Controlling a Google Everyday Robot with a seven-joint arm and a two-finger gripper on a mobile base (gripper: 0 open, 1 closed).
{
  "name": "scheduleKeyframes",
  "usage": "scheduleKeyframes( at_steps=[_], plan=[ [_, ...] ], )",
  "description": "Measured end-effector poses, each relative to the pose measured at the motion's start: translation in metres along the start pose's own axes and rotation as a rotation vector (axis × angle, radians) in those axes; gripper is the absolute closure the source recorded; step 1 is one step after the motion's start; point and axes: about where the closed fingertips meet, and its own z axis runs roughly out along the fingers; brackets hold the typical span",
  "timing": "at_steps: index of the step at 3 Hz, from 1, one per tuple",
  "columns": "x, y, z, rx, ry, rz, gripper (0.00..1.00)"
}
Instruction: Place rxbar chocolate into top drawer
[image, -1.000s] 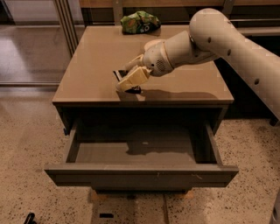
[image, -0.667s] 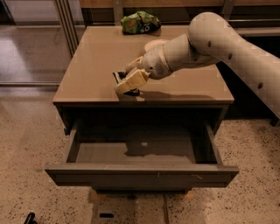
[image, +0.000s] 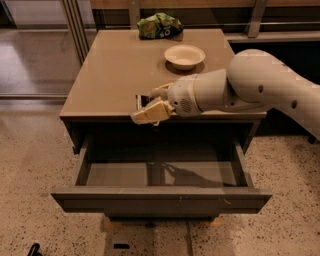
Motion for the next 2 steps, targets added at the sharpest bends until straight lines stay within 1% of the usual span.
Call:
scheduleKeyframes(
  at_steps=[1, 2],
  plan=[
    [0.028, 0.012, -0.006, 0.121, -0.011, 0.076, 1.00],
    [0.054, 0.017, -0.013, 0.229, -0.035, 0.164, 1.00]
  ],
)
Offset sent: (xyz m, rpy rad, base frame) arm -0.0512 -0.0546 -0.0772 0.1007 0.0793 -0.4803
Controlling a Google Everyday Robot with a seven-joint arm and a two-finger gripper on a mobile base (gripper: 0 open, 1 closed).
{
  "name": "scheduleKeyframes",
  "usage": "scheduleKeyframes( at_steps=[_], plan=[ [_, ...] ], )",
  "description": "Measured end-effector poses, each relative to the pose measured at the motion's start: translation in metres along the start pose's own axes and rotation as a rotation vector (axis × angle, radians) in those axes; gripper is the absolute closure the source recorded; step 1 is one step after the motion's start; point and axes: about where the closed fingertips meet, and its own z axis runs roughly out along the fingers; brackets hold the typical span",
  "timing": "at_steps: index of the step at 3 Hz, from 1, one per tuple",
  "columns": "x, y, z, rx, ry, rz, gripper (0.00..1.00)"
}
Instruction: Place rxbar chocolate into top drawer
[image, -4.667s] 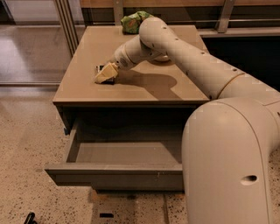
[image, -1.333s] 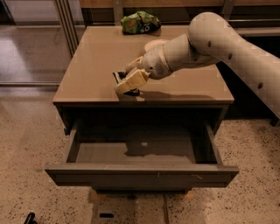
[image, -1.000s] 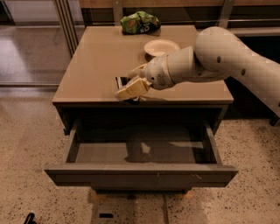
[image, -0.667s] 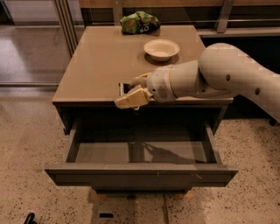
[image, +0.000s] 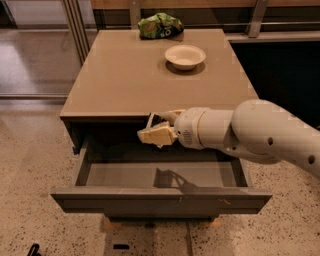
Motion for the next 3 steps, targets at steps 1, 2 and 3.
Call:
scheduleKeyframes(
  at_steps=[1, 2, 3],
  plan=[
    [0.025, -0.004, -0.006, 0.080, -0.013, 0.087, 1.00],
    [0.051, -0.010, -0.008, 0.132, -0.022, 0.166, 1.00],
    [0.073, -0.028, -0.003, 0.157, -0.016, 0.241, 1.00]
  ],
)
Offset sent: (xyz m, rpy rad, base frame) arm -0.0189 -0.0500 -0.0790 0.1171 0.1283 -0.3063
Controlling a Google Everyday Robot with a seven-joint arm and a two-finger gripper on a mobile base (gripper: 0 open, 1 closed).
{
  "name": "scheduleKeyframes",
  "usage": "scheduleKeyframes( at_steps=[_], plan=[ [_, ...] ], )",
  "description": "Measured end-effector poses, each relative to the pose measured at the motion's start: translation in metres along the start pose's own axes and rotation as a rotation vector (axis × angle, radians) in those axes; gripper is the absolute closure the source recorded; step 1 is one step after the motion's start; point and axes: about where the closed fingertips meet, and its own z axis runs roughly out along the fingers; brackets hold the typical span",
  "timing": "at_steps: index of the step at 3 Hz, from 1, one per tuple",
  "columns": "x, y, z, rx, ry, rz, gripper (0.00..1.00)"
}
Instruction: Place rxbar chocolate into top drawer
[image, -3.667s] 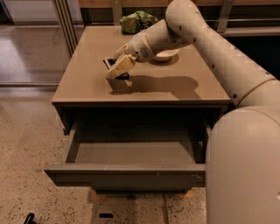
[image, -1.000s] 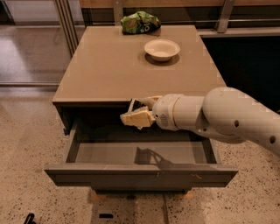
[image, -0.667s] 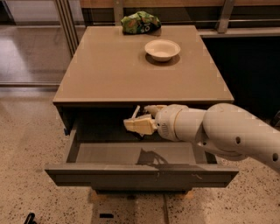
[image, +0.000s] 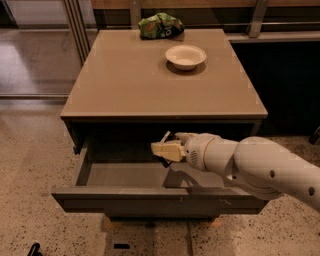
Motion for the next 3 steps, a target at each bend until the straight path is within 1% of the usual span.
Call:
scheduleKeyframes(
  at_steps=[1, 2, 3],
  plan=[
    [0.019, -0.030, 0.016, 0.007, 0.045, 0.070, 1.00],
    [0.040, -0.063, 0.035, 0.017, 0.118, 0.119, 1.00],
    [0.059, -0.088, 0.050, 0.036, 0.170, 0.143, 1.00]
  ],
)
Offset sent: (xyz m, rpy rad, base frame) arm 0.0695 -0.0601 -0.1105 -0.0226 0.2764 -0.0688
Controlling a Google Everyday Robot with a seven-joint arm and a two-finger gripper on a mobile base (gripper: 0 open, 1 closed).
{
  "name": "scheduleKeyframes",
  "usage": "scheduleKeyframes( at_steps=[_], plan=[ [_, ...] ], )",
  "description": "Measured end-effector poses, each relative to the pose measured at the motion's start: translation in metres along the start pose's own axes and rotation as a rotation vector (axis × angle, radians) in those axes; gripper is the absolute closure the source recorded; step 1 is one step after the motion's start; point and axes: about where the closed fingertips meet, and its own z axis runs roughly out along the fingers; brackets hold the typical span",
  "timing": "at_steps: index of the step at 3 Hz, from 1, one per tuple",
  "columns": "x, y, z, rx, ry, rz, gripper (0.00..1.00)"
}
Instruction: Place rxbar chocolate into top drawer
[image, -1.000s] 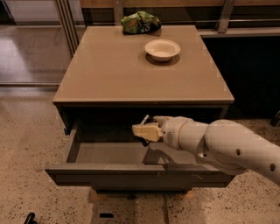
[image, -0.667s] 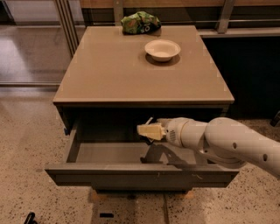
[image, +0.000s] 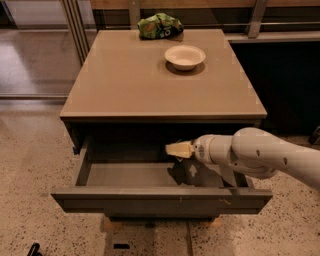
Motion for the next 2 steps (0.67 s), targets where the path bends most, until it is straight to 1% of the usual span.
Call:
scheduleKeyframes(
  at_steps=[1, 2],
  plan=[
    [0.0049, -0.0113, 0.0058, 0.014, 0.018, 0.007, 0.94],
    [0.0038, -0.0080, 0.0051, 0.009, 0.015, 0.005, 0.71]
  ],
)
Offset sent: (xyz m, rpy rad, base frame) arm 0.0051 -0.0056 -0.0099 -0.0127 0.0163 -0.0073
